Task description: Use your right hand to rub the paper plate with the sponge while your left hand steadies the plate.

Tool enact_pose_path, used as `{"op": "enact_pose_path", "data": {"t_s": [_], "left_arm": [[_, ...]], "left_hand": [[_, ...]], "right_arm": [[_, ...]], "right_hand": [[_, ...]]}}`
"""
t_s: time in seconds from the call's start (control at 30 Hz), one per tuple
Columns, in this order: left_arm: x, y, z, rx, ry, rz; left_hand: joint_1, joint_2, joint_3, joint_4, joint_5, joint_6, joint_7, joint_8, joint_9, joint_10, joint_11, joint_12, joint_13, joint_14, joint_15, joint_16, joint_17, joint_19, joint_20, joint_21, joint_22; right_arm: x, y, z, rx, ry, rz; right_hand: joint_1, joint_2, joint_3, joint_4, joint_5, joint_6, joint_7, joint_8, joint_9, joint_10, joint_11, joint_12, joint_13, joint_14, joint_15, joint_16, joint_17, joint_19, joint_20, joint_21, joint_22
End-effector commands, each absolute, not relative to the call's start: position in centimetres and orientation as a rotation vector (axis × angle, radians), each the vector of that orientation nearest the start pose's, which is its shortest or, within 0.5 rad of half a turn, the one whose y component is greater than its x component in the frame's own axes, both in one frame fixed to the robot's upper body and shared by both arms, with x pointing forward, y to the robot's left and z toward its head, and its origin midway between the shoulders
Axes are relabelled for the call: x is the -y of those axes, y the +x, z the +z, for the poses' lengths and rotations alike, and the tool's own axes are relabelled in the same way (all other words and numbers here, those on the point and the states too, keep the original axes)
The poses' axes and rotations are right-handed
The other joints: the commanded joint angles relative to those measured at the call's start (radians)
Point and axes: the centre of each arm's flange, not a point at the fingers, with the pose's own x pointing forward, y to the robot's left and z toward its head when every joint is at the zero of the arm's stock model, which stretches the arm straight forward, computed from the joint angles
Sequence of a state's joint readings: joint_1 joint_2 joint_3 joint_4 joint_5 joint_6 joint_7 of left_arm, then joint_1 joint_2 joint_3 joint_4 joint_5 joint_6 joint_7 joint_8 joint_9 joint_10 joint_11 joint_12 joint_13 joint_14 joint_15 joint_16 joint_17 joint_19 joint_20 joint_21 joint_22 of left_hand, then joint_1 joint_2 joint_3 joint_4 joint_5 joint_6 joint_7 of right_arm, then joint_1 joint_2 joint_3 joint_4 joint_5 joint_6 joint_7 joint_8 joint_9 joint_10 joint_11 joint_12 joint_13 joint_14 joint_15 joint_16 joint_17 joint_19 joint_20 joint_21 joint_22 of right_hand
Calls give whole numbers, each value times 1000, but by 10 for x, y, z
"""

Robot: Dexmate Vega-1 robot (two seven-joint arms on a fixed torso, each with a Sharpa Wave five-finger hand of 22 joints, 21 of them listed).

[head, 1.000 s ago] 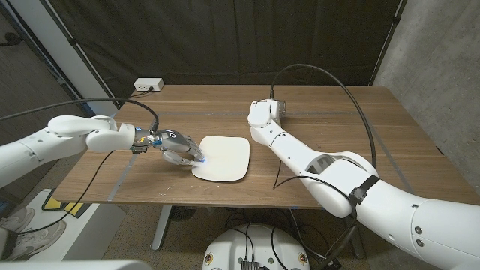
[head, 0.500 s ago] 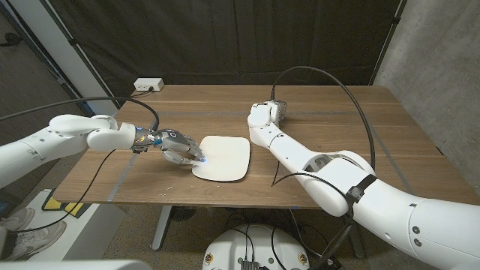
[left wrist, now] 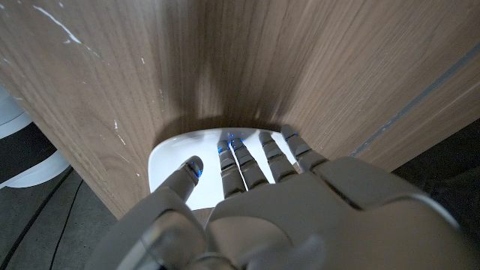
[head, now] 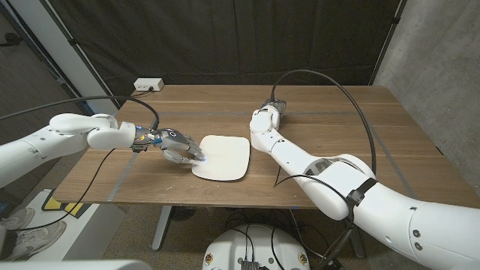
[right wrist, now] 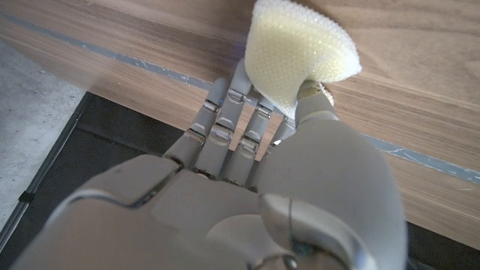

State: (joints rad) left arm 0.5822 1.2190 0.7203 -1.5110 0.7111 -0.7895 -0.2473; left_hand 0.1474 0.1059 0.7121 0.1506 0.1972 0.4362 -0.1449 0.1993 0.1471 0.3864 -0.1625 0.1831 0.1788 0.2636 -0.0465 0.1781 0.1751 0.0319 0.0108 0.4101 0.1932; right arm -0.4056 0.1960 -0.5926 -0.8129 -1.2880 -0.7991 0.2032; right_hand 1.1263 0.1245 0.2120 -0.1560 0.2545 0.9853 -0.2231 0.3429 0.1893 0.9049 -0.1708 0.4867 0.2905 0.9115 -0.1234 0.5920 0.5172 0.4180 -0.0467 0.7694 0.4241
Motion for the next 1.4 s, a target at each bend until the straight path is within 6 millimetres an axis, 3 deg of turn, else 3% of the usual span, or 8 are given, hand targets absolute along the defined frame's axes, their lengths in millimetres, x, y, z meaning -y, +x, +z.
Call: {"op": "enact_pose_path", "data": {"t_s": [0.03,0.67,1.1,1.4], "left_arm": [[-349,561,-40,549,2159,-803],[-341,563,-43,563,2157,-808],[-337,563,-42,570,2163,-802],[-333,564,-43,576,2168,-812]], "left_hand": [[-4,0,10,-1,5,68,59,2,37,19,26,6,5,3,-118,6,2,3,-2,-1,1],[-8,0,15,-1,5,57,58,-1,38,11,30,4,5,-2,-115,5,2,1,0,-2,1],[-12,0,18,0,5,36,47,-7,38,2,30,2,6,-8,-112,4,2,-2,3,-4,2],[-14,0,20,2,4,27,45,-9,38,-2,29,2,6,-14,-108,2,2,-5,4,-6,2]], "right_arm": [[57,696,23,68,-1443,-405],[57,649,47,188,-1356,-433],[51,624,38,215,-1387,-345],[37,615,30,279,-1442,-253]], "right_hand": [[21,19,5,2,-4,84,54,5,5,29,-18,4,4,12,-114,3,2,10,-82,15,6],[37,12,8,2,-8,102,68,1,3,21,-18,-5,11,15,-114,-21,-5,-3,-76,47,17],[43,7,7,3,-8,111,71,-3,1,25,-19,-7,15,22,-114,-30,-6,-12,-79,64,22],[48,4,7,2,-8,115,72,-6,1,32,-20,-8,18,25,-114,-35,-5,-16,-80,77,25]]}}
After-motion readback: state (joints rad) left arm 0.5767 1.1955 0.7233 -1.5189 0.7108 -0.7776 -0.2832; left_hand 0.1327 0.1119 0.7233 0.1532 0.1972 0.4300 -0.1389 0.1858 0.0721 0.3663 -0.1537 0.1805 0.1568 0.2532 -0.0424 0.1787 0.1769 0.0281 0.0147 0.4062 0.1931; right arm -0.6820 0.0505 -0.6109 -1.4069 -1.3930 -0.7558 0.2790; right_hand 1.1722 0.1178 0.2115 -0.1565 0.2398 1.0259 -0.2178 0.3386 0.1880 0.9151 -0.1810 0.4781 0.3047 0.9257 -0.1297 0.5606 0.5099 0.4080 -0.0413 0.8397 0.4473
